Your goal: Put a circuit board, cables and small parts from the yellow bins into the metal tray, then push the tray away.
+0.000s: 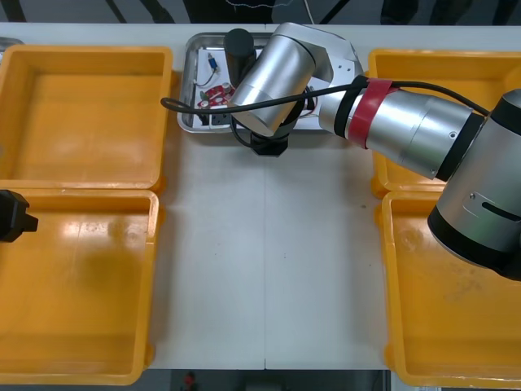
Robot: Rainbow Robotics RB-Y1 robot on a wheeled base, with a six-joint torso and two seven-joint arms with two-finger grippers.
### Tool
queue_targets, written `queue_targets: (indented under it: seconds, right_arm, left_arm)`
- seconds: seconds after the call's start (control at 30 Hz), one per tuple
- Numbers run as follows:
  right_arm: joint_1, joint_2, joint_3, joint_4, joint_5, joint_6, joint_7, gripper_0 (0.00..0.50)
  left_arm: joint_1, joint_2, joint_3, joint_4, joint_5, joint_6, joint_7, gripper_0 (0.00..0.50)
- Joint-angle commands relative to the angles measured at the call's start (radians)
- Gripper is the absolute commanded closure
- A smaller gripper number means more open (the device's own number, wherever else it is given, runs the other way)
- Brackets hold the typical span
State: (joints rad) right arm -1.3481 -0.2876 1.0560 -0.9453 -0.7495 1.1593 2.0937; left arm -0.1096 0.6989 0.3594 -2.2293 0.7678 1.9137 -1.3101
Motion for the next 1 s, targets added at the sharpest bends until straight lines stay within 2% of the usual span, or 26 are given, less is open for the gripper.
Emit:
queue_targets:
  seconds: [0.03, 0.13, 0.2, 0.27, 0.3, 0.37, 0.4, 0.6, 0.83, 1.0]
  right_arm:
    - [-0.063, 0.022, -0.024, 0.013, 0.01, -0.018, 0.032, 0.5]
    - [-0.063, 0.025, -0.024, 0.022, 0.01, -0.024, 0.037, 0.5]
    - [-0.063, 0.027, -0.024, 0.022, 0.01, -0.024, 0.04, 0.445]
    - [-0.063, 0.027, -0.024, 0.022, 0.012, -0.024, 0.043, 0.248]
    - [-0.063, 0.027, -0.024, 0.022, 0.012, -0.024, 0.045, 0.199]
    - [-0.063, 0.027, -0.024, 0.022, 0.01, -0.024, 0.048, 0.044]
    - [-0.063, 0.027, -0.024, 0.022, 0.01, -0.024, 0.049, 0.007]
    - [-0.063, 0.028, -0.03, 0.016, -0.016, -0.009, 0.065, 0.0]
    - [-0.059, 0.028, -0.114, -0.046, -0.045, 0.148, 0.063, 0.0]
    - [-0.025, 0.028, -0.211, -0.132, -0.014, 0.275, 0.051, 0.0]
  left_arm:
    - [0.019, 0.042, 0.029, -0.033, 0.007, 0.006, -0.067, 0.0]
    - [0.019, 0.042, 0.029, -0.033, 0.007, 0.006, -0.067, 0.0]
    - [0.019, 0.042, 0.029, -0.033, 0.007, 0.006, -0.067, 0.0]
    - [0.019, 0.042, 0.029, -0.033, 0.007, 0.006, -0.067, 0.0]
    - [0.019, 0.042, 0.029, -0.033, 0.007, 0.006, -0.067, 0.0]
    - [0.019, 0.042, 0.029, -0.033, 0.007, 0.006, -0.067, 0.0]
    - [0.019, 0.042, 0.029, -0.033, 0.007, 0.006, -0.067, 0.0]
    - [0.019, 0.042, 0.029, -0.033, 0.007, 0.006, -0.067, 0.0]
    - [0.019, 0.042, 0.029, -0.033, 0.007, 0.006, -0.067, 0.0]
    - [0.019, 0.042, 0.029, -0.033, 0.007, 0.006, -0.067, 0.0]
